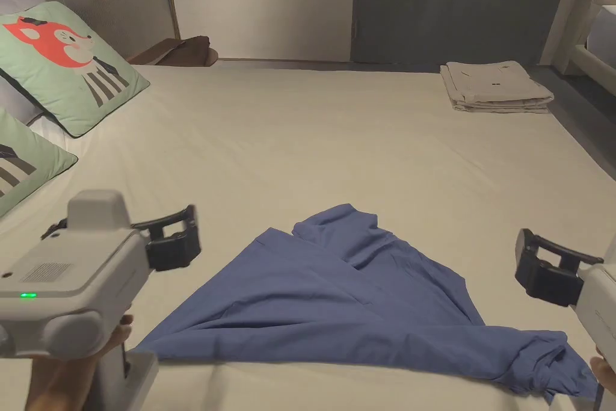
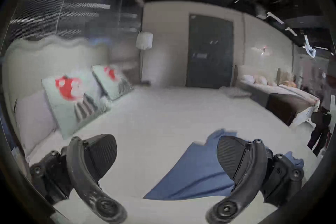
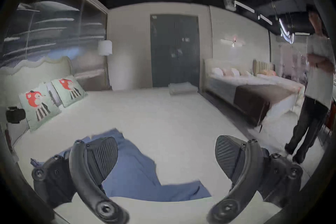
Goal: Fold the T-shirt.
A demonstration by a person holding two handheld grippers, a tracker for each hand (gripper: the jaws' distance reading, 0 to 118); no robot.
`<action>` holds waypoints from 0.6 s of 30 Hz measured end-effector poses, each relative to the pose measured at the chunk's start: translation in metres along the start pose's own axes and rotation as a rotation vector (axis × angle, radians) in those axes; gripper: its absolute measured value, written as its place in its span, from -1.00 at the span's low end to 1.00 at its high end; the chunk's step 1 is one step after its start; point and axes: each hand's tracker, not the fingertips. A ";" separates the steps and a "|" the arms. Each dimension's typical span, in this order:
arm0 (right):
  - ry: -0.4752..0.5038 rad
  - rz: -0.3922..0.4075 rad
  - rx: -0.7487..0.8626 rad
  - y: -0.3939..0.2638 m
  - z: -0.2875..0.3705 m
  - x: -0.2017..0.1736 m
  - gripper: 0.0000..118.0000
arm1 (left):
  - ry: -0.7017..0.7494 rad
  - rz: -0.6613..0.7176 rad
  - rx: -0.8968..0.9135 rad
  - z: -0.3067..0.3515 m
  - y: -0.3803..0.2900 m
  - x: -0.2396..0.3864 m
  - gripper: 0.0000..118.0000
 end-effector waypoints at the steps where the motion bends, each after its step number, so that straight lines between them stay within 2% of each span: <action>1: -0.007 0.012 0.030 0.004 0.002 -0.004 0.84 | -0.009 -0.018 0.039 0.001 0.002 0.008 0.86; 3: -0.036 0.043 0.080 0.009 0.007 -0.011 0.81 | -0.004 -0.048 0.089 0.004 0.004 0.024 0.85; 6: -0.065 0.064 0.127 0.011 0.011 -0.016 0.51 | -0.013 -0.039 0.100 0.004 0.002 0.035 0.76; 7: -0.066 0.063 0.134 0.011 0.012 -0.016 0.23 | -0.034 -0.035 0.112 0.005 0.002 0.038 0.48; 9: -0.066 0.065 0.150 0.012 0.015 -0.017 -0.34 | -0.042 -0.040 0.118 0.004 0.000 0.041 -0.30; 10: -0.068 0.071 0.156 0.012 0.015 -0.017 -0.70 | -0.042 -0.049 0.118 0.002 0.000 0.044 -0.95; 11: -0.080 0.086 0.162 0.012 0.015 -0.019 -0.88 | -0.049 -0.062 0.112 0.000 -0.001 0.045 -1.00; 12: -0.077 0.097 0.165 0.015 0.019 -0.021 -0.98 | -0.050 -0.068 0.105 -0.002 -0.002 0.046 -1.00; 14: -0.074 0.093 0.169 0.014 0.020 -0.021 -1.00 | -0.093 -0.067 0.074 -0.008 -0.003 0.045 -1.00; 18: -0.070 0.084 0.161 0.014 0.018 -0.019 -1.00 | -0.086 -0.049 0.001 -0.032 -0.003 0.044 -1.00</action>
